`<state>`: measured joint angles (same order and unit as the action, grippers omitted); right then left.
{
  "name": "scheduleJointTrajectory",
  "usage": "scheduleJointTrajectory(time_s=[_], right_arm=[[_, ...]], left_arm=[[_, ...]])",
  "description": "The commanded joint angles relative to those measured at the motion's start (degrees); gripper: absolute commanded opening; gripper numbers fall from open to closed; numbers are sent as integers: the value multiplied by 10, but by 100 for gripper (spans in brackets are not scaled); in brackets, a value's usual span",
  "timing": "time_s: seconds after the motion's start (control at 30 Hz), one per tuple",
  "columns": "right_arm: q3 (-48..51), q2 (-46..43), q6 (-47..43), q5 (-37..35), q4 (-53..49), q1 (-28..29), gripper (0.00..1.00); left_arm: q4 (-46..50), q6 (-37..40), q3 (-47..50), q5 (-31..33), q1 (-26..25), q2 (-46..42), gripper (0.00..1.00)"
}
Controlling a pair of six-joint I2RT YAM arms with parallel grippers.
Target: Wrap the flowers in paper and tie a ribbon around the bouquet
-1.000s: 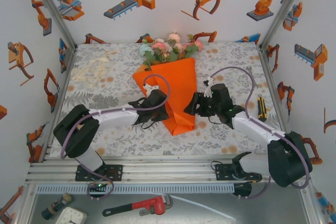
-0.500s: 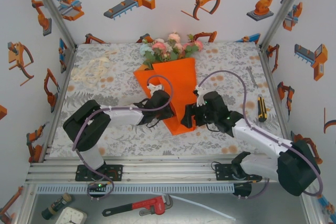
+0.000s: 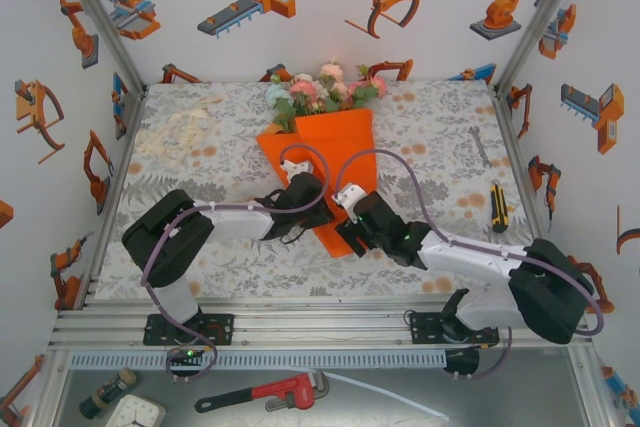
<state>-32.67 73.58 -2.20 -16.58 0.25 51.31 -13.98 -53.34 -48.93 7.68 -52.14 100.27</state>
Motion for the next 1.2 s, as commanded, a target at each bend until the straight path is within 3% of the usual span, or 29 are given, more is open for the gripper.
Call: scheduleJointTrajectory(time_s=[0.0,0.13,0.4,0.53,0.67,0.73,0.83,1.0,1.17], right_arm=[[0,8,-41,-70,57,20,74],[-4,17,-24,44,60,21,71],[36,-27,14,-37,97,21,55],[33,-59,17,0,72,21,38],[36,-65,22,103,75,21,33],[33,-52,36,119,73,21,24],[26,-36,48,111,65,21,23],[22,-3,43,203,75,21,26],[29,29,73,174,75,21,26]], left_arm=[[-9,-6,9,-3,-2,-6,28],[-19,-8,10,-11,-1,2,28],[-28,-7,9,-18,-1,6,28],[-26,-4,4,-21,-1,11,28],[-26,0,-2,-24,-1,16,28],[-26,0,-6,-26,-1,19,28],[-27,0,-8,-28,-1,22,29],[-30,-1,-8,-30,-1,18,29],[-20,-3,16,-10,3,-32,38]])
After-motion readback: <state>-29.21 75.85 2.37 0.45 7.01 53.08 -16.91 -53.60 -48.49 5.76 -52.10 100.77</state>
